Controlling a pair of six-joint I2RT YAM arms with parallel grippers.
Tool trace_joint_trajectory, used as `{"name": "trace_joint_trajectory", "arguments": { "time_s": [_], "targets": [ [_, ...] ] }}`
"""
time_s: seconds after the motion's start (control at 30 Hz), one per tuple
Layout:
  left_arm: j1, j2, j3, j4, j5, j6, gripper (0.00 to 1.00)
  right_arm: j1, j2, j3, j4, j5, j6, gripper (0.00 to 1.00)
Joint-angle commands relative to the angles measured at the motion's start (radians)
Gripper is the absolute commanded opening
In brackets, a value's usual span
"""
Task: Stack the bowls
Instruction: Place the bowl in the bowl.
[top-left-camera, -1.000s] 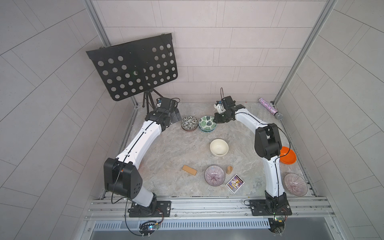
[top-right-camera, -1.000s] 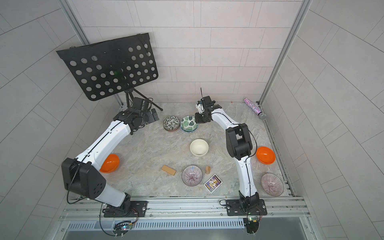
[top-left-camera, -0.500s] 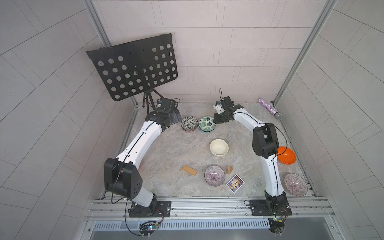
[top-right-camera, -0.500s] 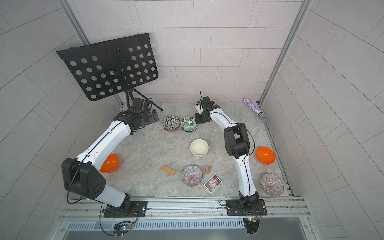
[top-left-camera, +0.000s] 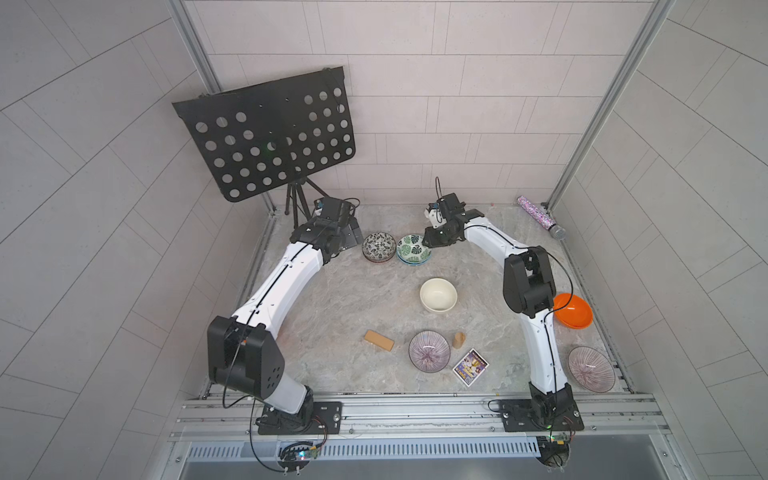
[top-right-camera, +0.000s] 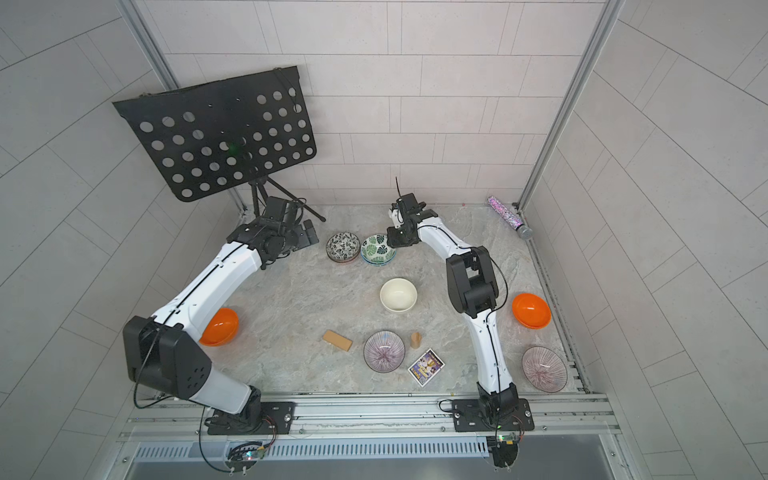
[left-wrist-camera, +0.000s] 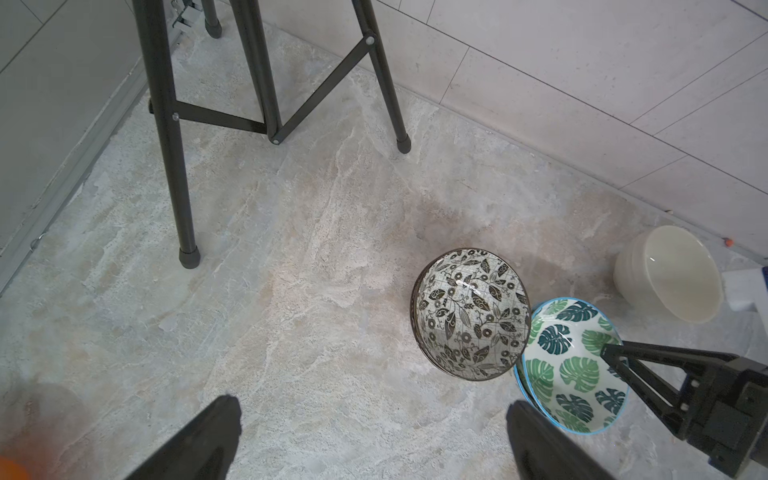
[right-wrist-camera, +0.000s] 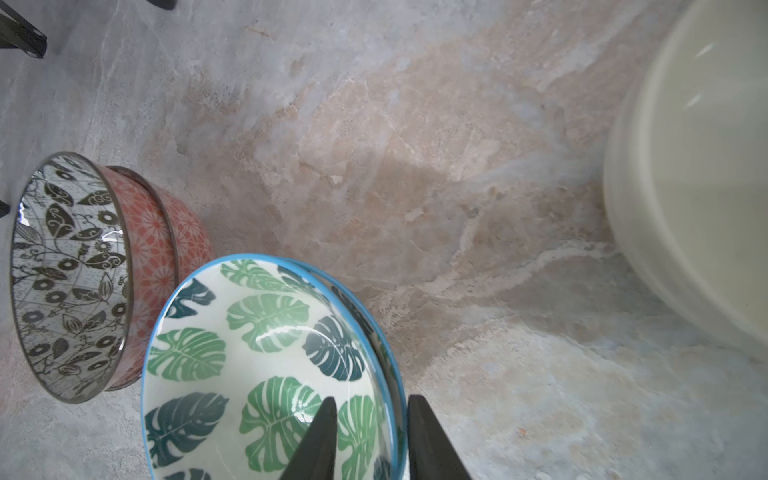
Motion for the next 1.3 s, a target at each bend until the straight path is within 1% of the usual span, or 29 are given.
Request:
{"name": "trace_joint_trajectory", "arguments": {
  "time_s": [0.0, 0.13, 0.33, 0.37, 0.5, 0.63, 0.73, 0.83, 0.97, 1.13, 1.27],
  "targets": [
    [-0.002, -0.025, -0.013, -0.009, 0.023, 0.005, 1.0, -0.02, -0.077, -0.043, 0.028, -0.005, 0.018, 0.31],
    [-0.001, -0.02, -0.014, -0.008, 0.035, 0.003, 0.99, -0.037, -0.073, -0.053, 0.051, -0.046, 0.031, 0.25],
    [-0.002, -0.013, -0.011, -0.008, 0.05, 0.003, 0.99, -0.037, -0.083, -0.071, 0.072, -0.056, 0.033, 0.25],
    [-0.001, -0.012, -0.011, -0.008, 0.051, 0.003, 1.0, -0.038, -0.093, -0.079, 0.075, -0.05, 0.037, 0.26],
    [-0.002, -0.013, -0.011, -0.01, 0.054, 0.006, 0.99, -0.053, -0.166, -0.15, 0.137, -0.041, 0.062, 0.37],
    [-0.002, -0.013, -0.011, -0.008, 0.057, 0.006, 0.99, -0.089, -0.238, -0.202, 0.195, -0.042, 0.106, 0.41],
    [-0.004, -0.008, -0.011, -0.008, 0.063, 0.005, 1.0, -0.129, -0.257, -0.222, 0.233, -0.038, 0.133, 0.42],
    [-0.004, -0.003, -0.011, -0.007, 0.072, 0.01, 0.99, -0.173, -0.221, -0.192, 0.24, 0.002, 0.165, 0.43],
    [-0.015, 0.009, -0.008, -0.008, 0.069, 0.023, 0.99, -0.228, -0.121, -0.091, 0.217, 0.059, 0.225, 0.43],
    [-0.028, 0.029, -0.001, -0.01, 0.06, 0.032, 0.99, -0.241, -0.002, 0.054, 0.191, 0.137, 0.257, 0.44],
    [-0.029, 0.041, 0.007, -0.011, 0.061, 0.032, 0.99, -0.244, 0.096, 0.167, 0.135, 0.146, 0.268, 0.44]
  ]
}}
